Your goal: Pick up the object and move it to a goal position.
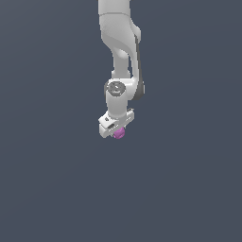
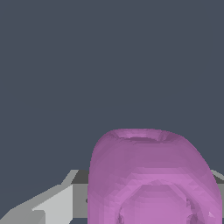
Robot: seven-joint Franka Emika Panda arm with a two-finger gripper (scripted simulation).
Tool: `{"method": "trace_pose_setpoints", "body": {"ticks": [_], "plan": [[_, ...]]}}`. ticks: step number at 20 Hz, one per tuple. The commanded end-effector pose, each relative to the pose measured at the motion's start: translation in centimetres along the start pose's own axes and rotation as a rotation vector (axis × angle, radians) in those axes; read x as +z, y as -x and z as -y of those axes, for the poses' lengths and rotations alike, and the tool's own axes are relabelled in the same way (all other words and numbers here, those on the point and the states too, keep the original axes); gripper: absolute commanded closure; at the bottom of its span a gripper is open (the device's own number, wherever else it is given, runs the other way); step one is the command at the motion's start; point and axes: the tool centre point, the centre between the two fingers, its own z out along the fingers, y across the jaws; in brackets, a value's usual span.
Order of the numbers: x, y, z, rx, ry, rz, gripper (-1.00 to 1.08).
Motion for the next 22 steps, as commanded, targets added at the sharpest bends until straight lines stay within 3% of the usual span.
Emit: {"method": "trace_pose_setpoints", "body": {"ticks": [1, 8, 22], "plan": [[-0.1, -0.1, -0.7, 0.001, 0.000, 0.000, 1.08], [-0.3, -0.7, -4.0, 0.001, 0.000, 0.000, 1.08], [-0.9, -2.6, -13.9, 0.001, 0.000, 0.000, 1.08]]}}
